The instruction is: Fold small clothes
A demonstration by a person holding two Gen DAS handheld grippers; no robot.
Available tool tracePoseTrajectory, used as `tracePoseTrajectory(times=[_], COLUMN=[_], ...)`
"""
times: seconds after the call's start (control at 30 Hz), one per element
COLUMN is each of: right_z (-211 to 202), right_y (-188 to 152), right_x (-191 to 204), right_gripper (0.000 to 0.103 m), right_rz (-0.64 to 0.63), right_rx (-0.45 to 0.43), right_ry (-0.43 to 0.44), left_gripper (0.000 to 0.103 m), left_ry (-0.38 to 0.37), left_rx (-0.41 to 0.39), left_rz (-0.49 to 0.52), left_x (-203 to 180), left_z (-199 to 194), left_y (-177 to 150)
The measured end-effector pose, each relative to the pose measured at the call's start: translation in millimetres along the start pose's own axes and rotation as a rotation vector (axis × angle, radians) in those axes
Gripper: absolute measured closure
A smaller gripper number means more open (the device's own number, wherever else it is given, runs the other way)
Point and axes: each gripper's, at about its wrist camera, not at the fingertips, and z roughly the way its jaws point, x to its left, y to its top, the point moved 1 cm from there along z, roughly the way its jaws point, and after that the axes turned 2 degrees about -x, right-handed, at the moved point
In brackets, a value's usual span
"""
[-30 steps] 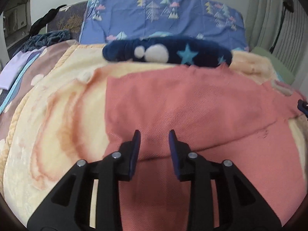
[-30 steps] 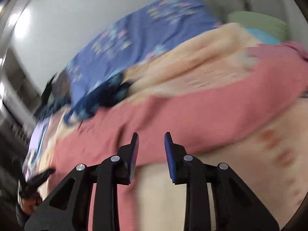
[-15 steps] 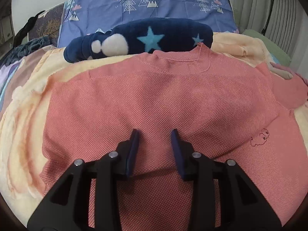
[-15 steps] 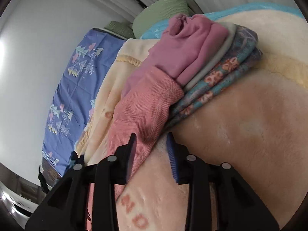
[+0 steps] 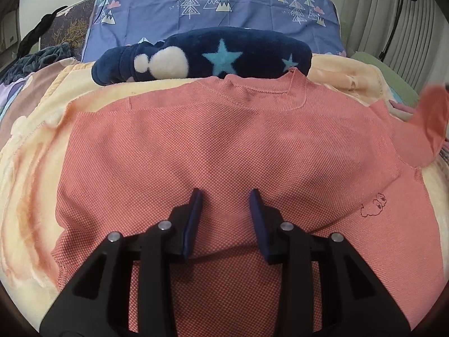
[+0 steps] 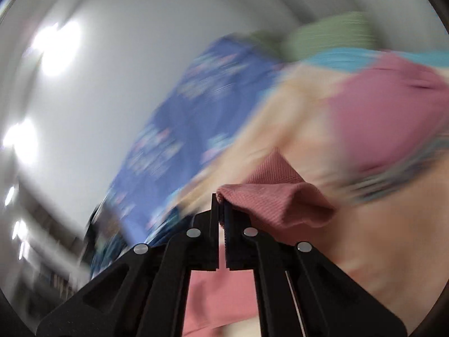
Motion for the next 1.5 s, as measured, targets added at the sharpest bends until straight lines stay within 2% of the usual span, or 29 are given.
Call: tracePoseTrajectory(times=[0.07, 0.1, 0.17, 0.27, 0.33, 0.37, 0.43, 0.47, 0.53, 0.6, 0.67, 0.77, 0.87, 0.9, 0.97, 1.0, 1.07, 1.17, 1.27, 1.33, 1.43, 1.5], right_z=[30, 40, 63, 95, 100, 99, 93, 86, 79, 76, 74, 70, 62, 56, 52, 48, 47, 55, 60, 62, 64, 66], right_y=[-41, -61, -102, -160, -175, -179, -175, -173, -164, -149, -143, -141, -147, -148, -151, -153, -155, -154, -153, -154, -157, -161], right_x=[62, 80, 103, 98, 86, 79, 72, 70, 66, 58, 51, 46, 45, 43, 41, 40, 37, 25, 12, 9, 14, 16], right_gripper=[0.101, 0.101, 0.100, 0.100, 0.098, 0.094, 0.075, 0.072, 0.070, 0.070, 0.070, 0.070, 0.070, 0.070, 0.070, 0.071, 0.070, 0.070, 0.070, 0.070, 0.070, 0.069], right_rz=[-0.176, -0.235, -0.329, -0.382, -0.358, -0.342, -0.307, -0.280, -0.234, -0.219, -0.214, -0.221, -0.254, -0.274, -0.309, -0.327, -0.330, -0.281, -0.229, -0.213, -0.246, -0.269], right_rx=[0.130, 0.192, 0.311, 0.514, 0.588, 0.602, 0.586, 0.567, 0.529, 0.486, 0.460, 0.441, 0.423, 0.416, 0.412, 0.412, 0.416, 0.423, 0.427, 0.434, 0.437, 0.442], right_ry=[0.122, 0.157, 0.172, 0.110, 0.083, 0.076, 0.066, 0.064, 0.068, 0.044, 0.015, -0.007, -0.003, 0.007, 0.032, 0.051, 0.079, 0.047, -0.024, -0.027, -0.046, -0.062], left_gripper=[0.066, 0.066, 0.066, 0.066, 0.065, 0.064, 0.064, 0.063, 0.061, 0.051, 0.050, 0.045, 0.044, 0.058, 0.100, 0.101, 0.101, 0.101, 0.100, 0.100, 0.097, 0.088], left_ry=[-0.020, -0.030, -0.049, -0.079, -0.106, -0.119, -0.133, -0.134, -0.136, -0.161, -0.245, -0.288, -0.310, -0.308, -0.295, -0.273, -0.288, -0.271, -0.188, -0.123, -0.127, -0.128], left_rx=[-0.002, -0.003, -0.004, -0.007, -0.009, -0.010, -0.014, -0.016, -0.023, -0.034, -0.048, -0.057, -0.019, 0.006, 0.050, 0.042, -0.047, -0.199, -0.322, -0.367, -0.348, -0.302], left_rz=[-0.019, -0.028, -0.046, -0.069, -0.089, -0.099, -0.112, -0.112, -0.111, -0.131, -0.149, -0.070, -0.009, 0.011, 0.055, 0.061, 0.044, -0.007, -0.055, -0.097, -0.187, -0.250], left_x=[3, 5, 8, 12, 15, 17, 18, 17, 16, 14, 7, -23, -53, -64, -80, -84, -84, -61, -23, 8, 51, 72], left_z=[0, 0, -1, -1, -1, -2, -2, -3, -5, -11, -18, -19, -1, 10, 24, 25, 2, -51, -96, -113, -113, -102], left_y=[0, 0, 0, 0, 0, 0, 0, 0, 0, 3, 11, 29, 44, 48, 53, 57, 70, 89, 92, 81, 51, 30])
